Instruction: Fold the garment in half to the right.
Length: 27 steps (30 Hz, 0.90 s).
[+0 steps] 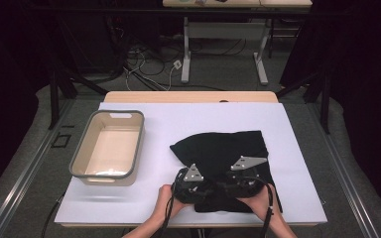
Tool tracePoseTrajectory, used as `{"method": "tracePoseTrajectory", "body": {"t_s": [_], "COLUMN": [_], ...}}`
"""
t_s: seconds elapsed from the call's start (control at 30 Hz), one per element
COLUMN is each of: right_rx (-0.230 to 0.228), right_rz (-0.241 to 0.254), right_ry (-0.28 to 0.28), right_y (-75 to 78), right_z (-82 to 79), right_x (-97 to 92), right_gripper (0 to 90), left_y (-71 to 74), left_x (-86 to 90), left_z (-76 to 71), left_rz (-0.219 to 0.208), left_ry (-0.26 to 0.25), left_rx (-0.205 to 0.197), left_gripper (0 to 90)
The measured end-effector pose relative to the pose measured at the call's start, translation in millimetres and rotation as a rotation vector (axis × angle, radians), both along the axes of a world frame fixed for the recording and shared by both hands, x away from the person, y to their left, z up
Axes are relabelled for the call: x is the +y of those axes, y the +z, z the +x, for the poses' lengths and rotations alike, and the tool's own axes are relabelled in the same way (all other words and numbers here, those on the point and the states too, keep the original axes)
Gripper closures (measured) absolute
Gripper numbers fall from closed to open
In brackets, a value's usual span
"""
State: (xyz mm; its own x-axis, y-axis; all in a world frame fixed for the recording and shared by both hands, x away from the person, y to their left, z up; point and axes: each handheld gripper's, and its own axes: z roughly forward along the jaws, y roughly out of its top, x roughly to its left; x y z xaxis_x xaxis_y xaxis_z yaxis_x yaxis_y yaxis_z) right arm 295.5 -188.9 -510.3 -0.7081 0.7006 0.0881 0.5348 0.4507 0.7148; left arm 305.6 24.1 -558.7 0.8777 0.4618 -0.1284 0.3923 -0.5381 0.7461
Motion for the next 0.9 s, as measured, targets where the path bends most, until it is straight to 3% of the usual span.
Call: {"method": "tracePoseTrajectory", "body": {"t_s": [0.2, 0.3, 0.33, 0.43, 0.63, 0.9], "right_rx": [0.021, 0.029, 0.029, 0.017, -0.024, -0.041], "right_rz": [-0.048, -0.067, -0.079, -0.069, -0.059, -0.067], "right_ry": [0.052, 0.052, 0.051, 0.033, 0.018, -0.002], "right_y": [-7.0, -13.1, -14.1, -15.6, -11.7, -9.4], "right_z": [13.4, 14.9, 14.7, 14.2, 10.8, 8.2], "right_x": [24.1, 29.3, 29.0, 26.4, 20.5, 13.4], "right_gripper": [64.3, 84.3, 86.9, 88.0, 88.1, 87.9], "left_y": [-0.4, 0.8, 2.0, 7.5, 21.9, 20.5], "left_x": [-0.4, 0.8, 1.9, 8.0, 34.9, 71.9], "left_z": [-1.4, -1.6, -1.8, -4.6, -13.3, -24.8], "left_rz": [-0.009, -0.007, -0.006, -0.012, 0.003, 0.036], "left_ry": [0.002, -0.011, -0.013, -0.013, 0.008, 0.038], "left_rx": [0.009, 0.008, 0.01, 0.02, -0.004, -0.035], "left_gripper": [53.0, 48.2, 45.5, 36.9, 22.2, 15.1]}}
